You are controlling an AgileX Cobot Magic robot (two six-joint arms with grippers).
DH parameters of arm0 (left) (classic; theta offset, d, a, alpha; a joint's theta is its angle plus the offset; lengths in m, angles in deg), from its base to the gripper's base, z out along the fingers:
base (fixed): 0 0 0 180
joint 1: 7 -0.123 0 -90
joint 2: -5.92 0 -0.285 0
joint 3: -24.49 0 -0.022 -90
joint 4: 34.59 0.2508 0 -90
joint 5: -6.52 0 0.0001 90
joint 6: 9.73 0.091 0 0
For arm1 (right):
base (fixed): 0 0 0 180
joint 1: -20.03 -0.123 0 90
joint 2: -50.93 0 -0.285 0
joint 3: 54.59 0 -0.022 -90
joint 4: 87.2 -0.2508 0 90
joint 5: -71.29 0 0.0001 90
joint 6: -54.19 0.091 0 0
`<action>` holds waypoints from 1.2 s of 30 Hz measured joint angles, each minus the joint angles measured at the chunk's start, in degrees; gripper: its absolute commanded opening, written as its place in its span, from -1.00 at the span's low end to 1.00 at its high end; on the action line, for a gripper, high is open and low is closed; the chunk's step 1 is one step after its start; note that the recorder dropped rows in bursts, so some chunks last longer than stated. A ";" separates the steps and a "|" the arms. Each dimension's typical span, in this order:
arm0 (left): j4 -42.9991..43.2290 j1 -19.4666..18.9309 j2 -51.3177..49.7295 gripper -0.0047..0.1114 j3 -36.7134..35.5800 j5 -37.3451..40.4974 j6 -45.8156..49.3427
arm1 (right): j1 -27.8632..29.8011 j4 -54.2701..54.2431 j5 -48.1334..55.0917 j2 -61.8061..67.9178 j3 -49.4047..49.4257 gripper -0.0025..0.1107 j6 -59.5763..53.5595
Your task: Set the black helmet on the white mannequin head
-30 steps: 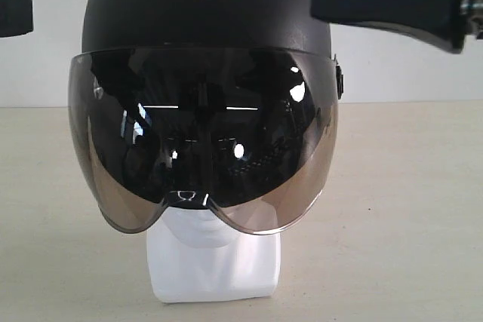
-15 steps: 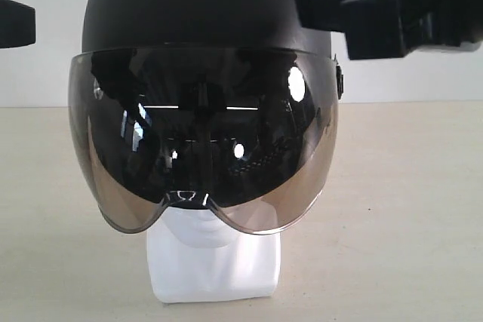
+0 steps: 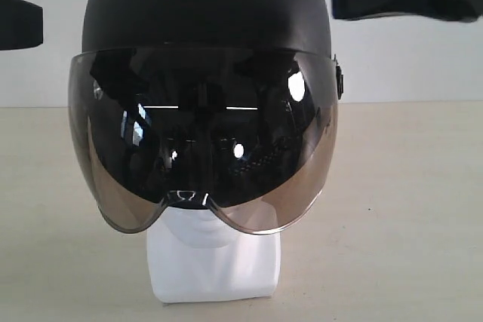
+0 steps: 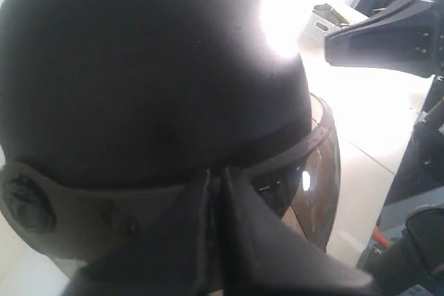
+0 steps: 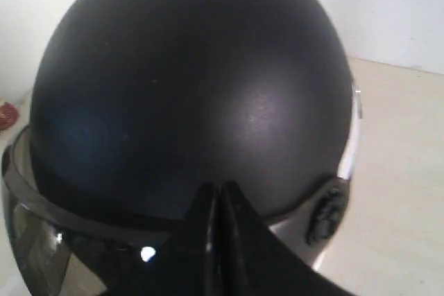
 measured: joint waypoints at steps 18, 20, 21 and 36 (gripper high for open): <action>2.50 0.39 -1.29 -0.84 4.11 2.98 0.78 | -4.24 5.31 -2.83 3.19 -1.66 -0.96 -10.84; 2.50 0.39 0.14 -0.84 4.79 3.86 0.23 | -4.48 12.20 -0.47 2.82 -4.09 -0.96 -11.72; 2.34 0.39 0.91 -0.84 5.06 3.99 -0.11 | -4.48 16.11 0.80 2.57 -5.46 -0.96 -12.61; 27.30 0.39 5.68 -0.84 15.76 5.66 -6.40 | -4.56 53.34 20.30 -0.74 -10.93 -0.96 -4.18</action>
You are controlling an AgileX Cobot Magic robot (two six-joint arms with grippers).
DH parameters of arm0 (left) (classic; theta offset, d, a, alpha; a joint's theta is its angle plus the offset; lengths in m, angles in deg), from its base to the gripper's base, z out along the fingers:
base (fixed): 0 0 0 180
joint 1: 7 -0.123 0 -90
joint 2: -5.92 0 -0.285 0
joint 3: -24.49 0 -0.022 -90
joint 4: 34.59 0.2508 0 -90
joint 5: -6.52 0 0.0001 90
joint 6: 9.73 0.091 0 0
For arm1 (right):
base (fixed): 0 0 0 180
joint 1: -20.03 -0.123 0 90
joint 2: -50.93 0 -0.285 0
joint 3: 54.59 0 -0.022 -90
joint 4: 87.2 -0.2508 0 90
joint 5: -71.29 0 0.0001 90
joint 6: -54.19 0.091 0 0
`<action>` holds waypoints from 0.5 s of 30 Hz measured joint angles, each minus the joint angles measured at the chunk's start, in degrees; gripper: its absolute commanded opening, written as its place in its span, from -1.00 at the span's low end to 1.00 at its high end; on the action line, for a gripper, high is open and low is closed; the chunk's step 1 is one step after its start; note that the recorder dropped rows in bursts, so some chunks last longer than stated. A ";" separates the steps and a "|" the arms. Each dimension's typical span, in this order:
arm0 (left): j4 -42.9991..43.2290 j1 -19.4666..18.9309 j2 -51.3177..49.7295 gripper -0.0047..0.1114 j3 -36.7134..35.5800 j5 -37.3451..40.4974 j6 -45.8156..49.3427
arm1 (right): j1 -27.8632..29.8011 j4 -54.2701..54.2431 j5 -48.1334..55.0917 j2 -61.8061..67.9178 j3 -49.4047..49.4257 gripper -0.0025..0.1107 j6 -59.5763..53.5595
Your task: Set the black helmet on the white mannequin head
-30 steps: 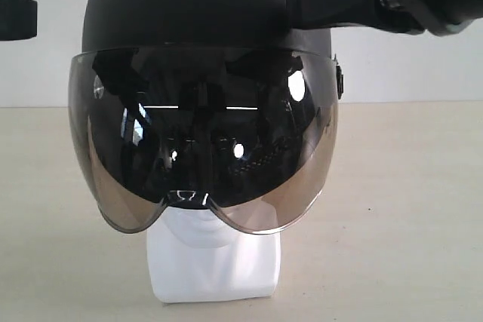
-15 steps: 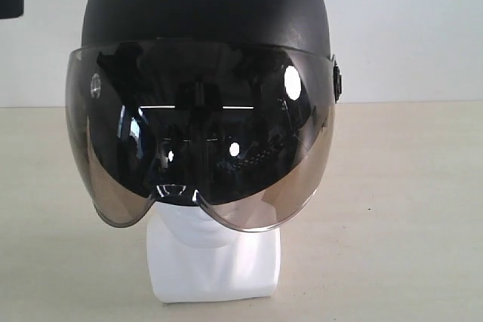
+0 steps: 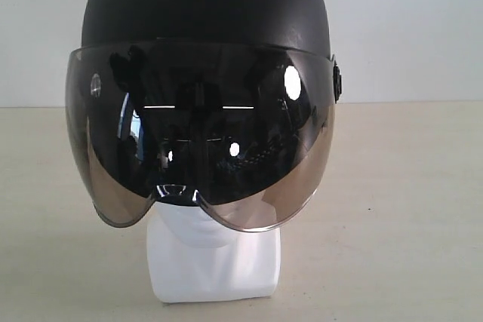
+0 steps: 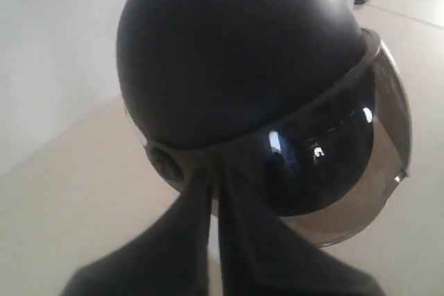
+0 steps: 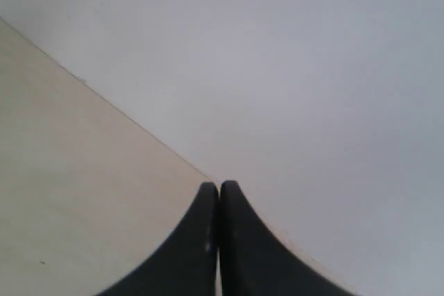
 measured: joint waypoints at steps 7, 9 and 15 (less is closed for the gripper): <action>-5.03 0.00 0.95 -0.84 1.21 0.12 9.82 | 0.00 -20.92 -3.61 -2.60 -0.10 -0.96 1.48; -9.27 0.00 0.62 -0.84 1.21 1.47 9.65 | 0.00 -28.63 -5.69 -2.60 -0.10 -0.96 1.08; -19.94 0.09 -2.54 -0.84 0.70 2.59 10.32 | 0.00 -54.22 -9.73 0.15 0.29 -0.96 -9.23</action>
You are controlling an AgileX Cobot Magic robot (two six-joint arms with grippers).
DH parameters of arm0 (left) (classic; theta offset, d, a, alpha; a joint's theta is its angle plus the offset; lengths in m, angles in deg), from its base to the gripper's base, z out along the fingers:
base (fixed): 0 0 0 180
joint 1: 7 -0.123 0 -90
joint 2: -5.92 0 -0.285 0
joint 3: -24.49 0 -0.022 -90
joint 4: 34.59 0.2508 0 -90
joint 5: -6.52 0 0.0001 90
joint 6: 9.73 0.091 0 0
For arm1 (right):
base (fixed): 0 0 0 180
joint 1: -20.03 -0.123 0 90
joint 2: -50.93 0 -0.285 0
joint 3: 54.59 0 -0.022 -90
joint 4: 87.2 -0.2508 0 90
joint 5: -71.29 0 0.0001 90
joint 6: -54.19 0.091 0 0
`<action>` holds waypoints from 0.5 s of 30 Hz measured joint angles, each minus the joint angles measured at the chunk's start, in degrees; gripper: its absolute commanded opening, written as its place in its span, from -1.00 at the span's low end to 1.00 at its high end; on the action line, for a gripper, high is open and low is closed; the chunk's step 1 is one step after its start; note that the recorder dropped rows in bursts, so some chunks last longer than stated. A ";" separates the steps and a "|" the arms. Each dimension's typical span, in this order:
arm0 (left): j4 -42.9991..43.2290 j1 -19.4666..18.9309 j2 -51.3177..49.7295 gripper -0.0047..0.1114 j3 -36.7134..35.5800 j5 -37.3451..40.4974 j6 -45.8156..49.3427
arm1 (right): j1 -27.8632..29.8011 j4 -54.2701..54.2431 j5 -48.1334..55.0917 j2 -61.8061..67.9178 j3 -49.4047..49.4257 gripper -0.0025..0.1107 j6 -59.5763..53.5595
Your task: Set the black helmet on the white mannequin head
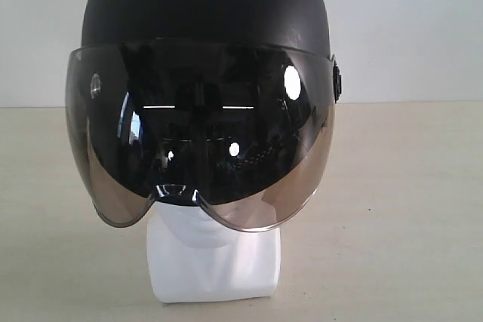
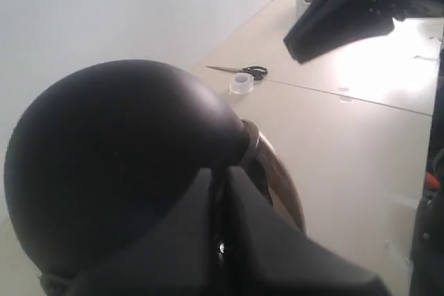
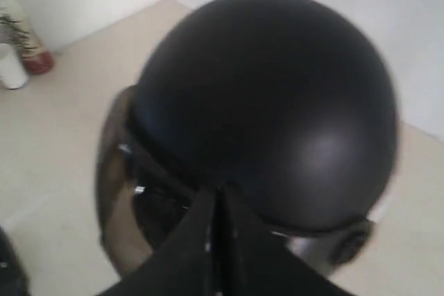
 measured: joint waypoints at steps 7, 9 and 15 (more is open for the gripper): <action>4.19 5.14 -7.18 -0.84 -0.12 -0.20 -3.19 | 0.00 -8.45 -5.19 4.58 4.18 -0.96 -3.62; 5.68 7.40 -7.81 -0.84 -0.20 -0.20 -3.56 | 0.00 -8.47 -6.42 4.56 5.29 -0.96 -3.82; 8.13 11.51 -8.22 -0.84 -0.20 -0.64 -3.67 | 0.00 -6.91 -11.64 4.56 7.73 -0.96 -3.82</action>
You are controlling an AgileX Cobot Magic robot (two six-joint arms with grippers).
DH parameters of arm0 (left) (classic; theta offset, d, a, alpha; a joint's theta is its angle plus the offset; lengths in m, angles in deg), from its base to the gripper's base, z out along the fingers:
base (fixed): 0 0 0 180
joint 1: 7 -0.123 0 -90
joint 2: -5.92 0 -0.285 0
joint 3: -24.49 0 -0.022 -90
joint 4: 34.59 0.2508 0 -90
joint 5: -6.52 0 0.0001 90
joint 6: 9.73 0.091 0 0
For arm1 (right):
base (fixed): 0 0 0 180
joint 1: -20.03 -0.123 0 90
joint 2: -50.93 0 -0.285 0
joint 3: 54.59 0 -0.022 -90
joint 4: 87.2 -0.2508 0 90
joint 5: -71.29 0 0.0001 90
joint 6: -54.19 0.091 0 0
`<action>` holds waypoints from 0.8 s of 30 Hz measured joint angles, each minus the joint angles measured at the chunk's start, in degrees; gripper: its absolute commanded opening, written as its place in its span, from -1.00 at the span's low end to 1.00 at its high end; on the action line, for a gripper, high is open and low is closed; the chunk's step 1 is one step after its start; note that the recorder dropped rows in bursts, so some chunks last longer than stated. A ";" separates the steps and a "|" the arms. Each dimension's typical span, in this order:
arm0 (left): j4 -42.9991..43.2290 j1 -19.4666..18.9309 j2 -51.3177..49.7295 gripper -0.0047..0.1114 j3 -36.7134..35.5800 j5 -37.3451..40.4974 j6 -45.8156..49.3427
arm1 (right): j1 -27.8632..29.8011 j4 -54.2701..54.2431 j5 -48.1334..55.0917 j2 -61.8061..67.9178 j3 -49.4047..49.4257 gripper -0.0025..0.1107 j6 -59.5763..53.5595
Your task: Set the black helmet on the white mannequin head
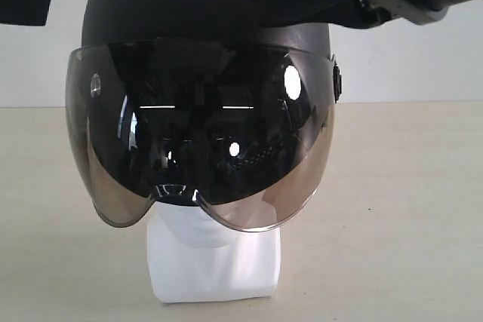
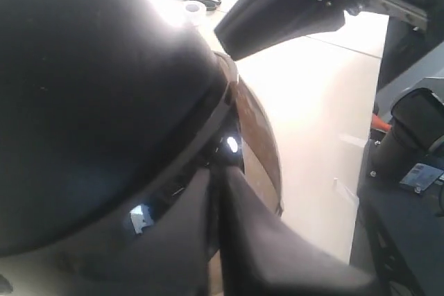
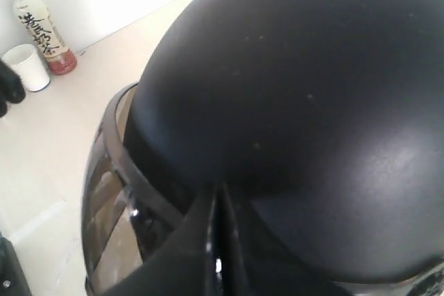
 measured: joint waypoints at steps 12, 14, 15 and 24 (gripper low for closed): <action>0.74 0.01 -3.71 -0.84 0.00 -1.17 0.76 | 0.00 2.49 -2.95 1.78 0.27 -0.96 -0.25; 0.74 0.01 -3.99 -0.84 0.00 -1.28 0.74 | 0.00 2.49 -3.16 1.99 0.27 -0.96 -0.25; 0.74 0.01 -4.11 -0.84 0.00 -1.40 0.74 | 0.00 2.49 -3.30 2.15 0.27 -0.96 -0.25; 0.99 0.01 -6.09 -0.84 0.00 -4.31 1.19 | 0.00 2.83 -4.79 3.63 -0.05 -0.96 -0.25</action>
